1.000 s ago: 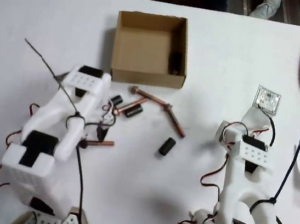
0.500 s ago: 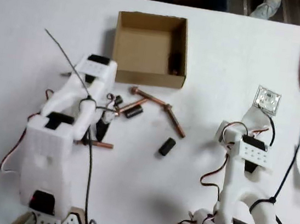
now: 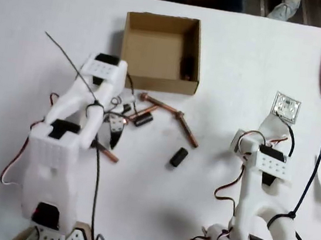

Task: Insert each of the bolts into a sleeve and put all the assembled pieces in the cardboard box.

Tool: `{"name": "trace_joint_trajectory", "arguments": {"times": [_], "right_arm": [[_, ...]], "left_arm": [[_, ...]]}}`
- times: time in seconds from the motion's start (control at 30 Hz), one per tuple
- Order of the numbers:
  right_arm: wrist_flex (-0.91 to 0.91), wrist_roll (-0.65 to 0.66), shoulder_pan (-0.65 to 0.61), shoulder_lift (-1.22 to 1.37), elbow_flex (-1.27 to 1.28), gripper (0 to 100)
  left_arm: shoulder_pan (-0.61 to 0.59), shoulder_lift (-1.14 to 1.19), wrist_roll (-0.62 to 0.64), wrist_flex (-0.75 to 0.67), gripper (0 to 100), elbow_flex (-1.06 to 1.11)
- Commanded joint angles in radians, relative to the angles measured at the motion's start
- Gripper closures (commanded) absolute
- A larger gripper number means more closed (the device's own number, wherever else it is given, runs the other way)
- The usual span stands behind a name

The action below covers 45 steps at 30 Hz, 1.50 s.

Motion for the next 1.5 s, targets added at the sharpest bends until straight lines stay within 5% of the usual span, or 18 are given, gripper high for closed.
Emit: {"name": "trace_joint_trajectory", "arguments": {"times": [0.0,0.23,0.57,0.83,1.2,1.47], "right_arm": [[-0.002,-0.009,0.008,-0.010,-0.054,97.8],[-0.002,-0.009,0.008,-0.010,-0.054,97.8],[-0.002,-0.009,0.008,-0.010,-0.054,97.8],[-0.002,-0.008,0.008,-0.010,-0.054,97.8],[-0.002,-0.008,0.008,-0.010,-0.054,97.8],[-0.002,-0.008,0.007,-0.010,-0.054,97.8]], "left_arm": [[-0.012,-0.117,-0.017,0.012,81,0.001],[-0.014,-0.133,-0.273,0.011,81,0.002],[0.003,-0.135,0.233,0.003,81,0.065],[-0.003,-0.132,0.379,-0.041,81,0.082],[-0.121,-0.132,0.427,-0.203,81,0.180],[-0.081,-0.132,0.229,-0.222,81,0.177]]}}
